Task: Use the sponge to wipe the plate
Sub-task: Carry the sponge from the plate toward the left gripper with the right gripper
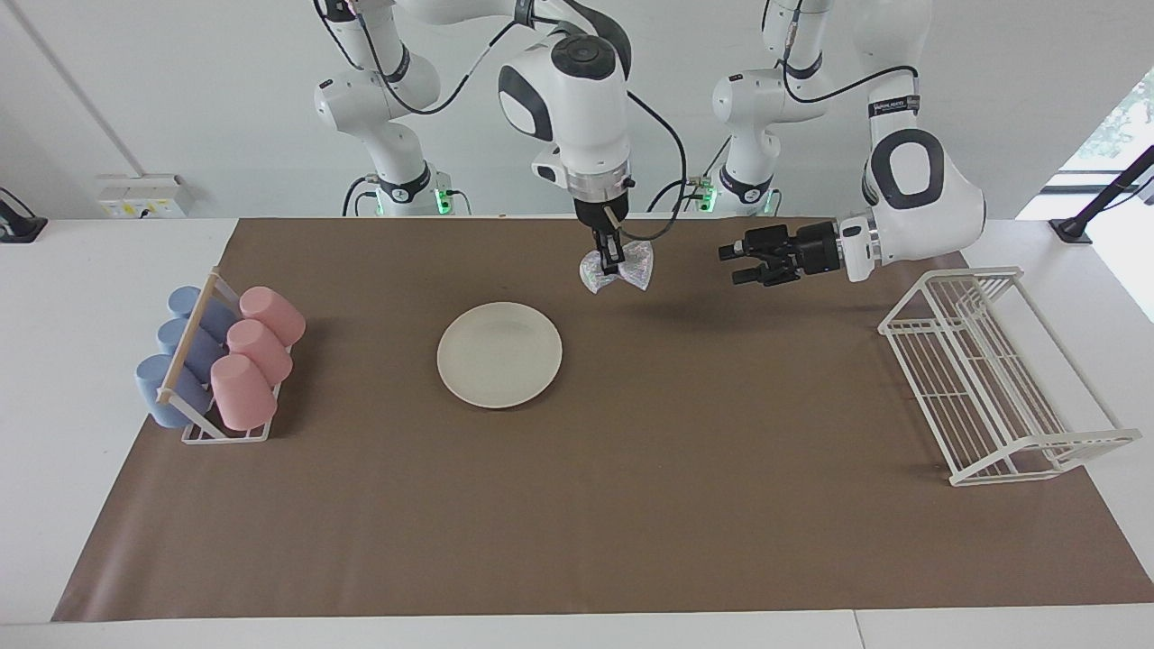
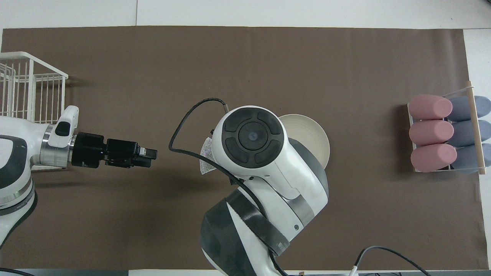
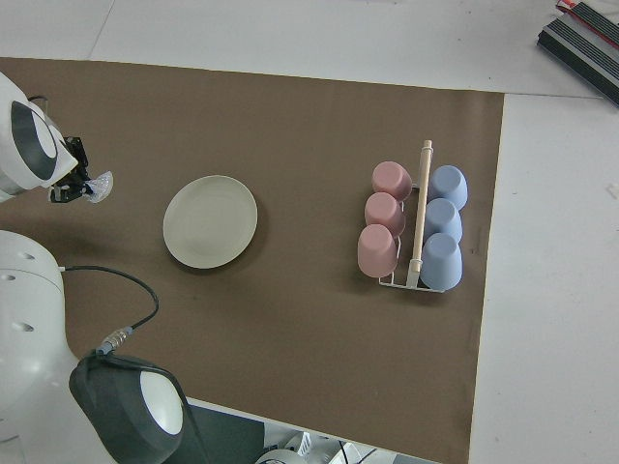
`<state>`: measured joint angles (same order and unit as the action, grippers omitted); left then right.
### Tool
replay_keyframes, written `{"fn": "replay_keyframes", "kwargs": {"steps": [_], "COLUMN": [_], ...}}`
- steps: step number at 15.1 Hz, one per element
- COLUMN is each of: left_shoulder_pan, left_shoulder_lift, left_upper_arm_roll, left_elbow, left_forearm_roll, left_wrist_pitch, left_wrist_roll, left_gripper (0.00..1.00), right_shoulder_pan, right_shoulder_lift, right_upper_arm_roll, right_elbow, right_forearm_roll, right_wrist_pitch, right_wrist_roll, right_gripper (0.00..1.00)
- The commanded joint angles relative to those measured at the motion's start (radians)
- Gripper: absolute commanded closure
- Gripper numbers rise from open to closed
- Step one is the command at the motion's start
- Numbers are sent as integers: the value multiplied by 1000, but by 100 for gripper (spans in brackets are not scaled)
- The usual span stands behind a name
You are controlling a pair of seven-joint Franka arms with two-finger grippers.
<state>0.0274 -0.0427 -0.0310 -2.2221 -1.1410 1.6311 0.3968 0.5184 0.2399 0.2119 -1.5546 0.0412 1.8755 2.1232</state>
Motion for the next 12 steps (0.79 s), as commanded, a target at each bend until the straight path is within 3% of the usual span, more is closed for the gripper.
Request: {"fn": "replay_keyframes", "kwargs": {"steps": [1,3,7,12], "left_shoulder_pan": [0,-27,-137,-196], "left_shoulder_lift": [-9,3,20,27], "left_upper_arm_roll": [-1,-1,-1,-1], "left_elbow": [-27,-30,-13,-11], "left_forearm_roll": [-124,-219,-284,-286], "left_wrist_pitch": [-50,-40,58,125], "left_wrist_roll": [22,23,23,27], "left_gripper": [0,0,0,0], "right_shoulder_pan": [26,26,23,15], "right_shoulder_lift": [42,42,42,44], "right_upper_arm_roll": [1,3,1,3], "right_elbow": [68,65,65,65], "right_forearm_roll": [-50,-50,-50,-50], "right_wrist_pitch": [-38,-33,-29,-27], "right_wrist_roll": [52,52,52,50], "right_gripper": [100,100,100,100]}}
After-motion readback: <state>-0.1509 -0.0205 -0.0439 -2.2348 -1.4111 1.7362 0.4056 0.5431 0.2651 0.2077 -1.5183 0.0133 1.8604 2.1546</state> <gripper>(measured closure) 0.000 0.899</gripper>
